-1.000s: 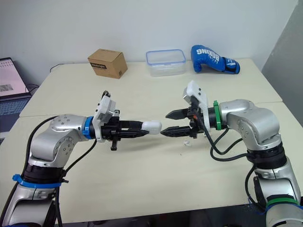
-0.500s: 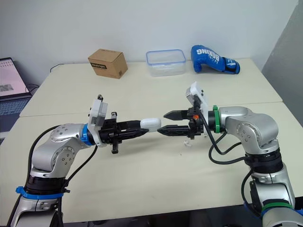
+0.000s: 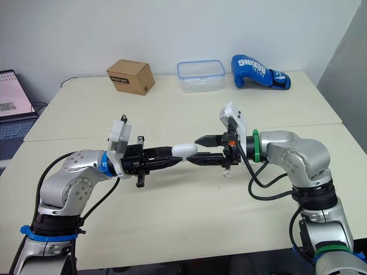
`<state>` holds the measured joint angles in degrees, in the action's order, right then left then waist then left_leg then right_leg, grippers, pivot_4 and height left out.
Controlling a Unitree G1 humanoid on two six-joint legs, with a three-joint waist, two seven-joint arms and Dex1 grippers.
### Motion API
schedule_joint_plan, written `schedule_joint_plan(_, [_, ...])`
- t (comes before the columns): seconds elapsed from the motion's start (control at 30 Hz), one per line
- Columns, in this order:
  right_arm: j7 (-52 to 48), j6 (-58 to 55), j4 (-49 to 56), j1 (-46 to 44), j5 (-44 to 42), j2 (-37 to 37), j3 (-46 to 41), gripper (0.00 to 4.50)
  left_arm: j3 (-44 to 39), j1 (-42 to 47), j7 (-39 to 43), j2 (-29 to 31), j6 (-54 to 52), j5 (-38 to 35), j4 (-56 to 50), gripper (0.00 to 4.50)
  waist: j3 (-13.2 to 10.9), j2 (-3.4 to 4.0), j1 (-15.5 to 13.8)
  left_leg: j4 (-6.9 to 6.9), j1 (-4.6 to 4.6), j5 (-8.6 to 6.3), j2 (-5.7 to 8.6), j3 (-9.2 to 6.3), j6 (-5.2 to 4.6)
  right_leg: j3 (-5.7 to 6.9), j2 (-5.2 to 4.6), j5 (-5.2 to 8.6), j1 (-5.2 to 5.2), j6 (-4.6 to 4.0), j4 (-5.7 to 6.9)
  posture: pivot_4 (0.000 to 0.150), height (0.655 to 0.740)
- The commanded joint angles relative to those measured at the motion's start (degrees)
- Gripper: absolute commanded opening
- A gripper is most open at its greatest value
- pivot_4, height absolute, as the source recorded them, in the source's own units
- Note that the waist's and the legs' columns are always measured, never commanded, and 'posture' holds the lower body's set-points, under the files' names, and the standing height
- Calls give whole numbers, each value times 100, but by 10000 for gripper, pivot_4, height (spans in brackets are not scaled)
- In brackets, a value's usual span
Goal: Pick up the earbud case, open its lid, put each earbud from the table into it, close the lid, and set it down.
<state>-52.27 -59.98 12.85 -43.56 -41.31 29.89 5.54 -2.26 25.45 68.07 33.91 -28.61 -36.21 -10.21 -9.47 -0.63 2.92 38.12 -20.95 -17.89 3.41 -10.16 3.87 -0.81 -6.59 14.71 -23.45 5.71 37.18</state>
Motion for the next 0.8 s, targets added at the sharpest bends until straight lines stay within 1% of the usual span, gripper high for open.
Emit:
schedule_joint_plan(0.03, [19, 119, 30, -167, -11, -19, -61, 36626, -44, 111, 15, 54, -107, -218, -206, 7145, 0, 0, 0, 0, 0, 0, 0, 1, 0, 0, 0, 0, 0, 0, 0, 1500, 7307])
schedule_joint_plan(0.57, [175, 143, -201, -284, 69, -94, -44, 36626, -81, 4, 118, 124, -45, -298, -259, 7145, 0, 0, 1, -1, 0, 0, 0, 0, 0, -1, 0, 0, 0, 0, 0, 1500, 7307])
schedule_joint_plan(0.8, [233, 129, -358, -481, -61, -245, -216, 36626, -45, -128, 125, 149, -32, -268, -344, 7145, 0, 0, 9, -2, 0, 0, 0, -1, 0, 0, 0, 0, -1, 0, -1, 1500, 7307])
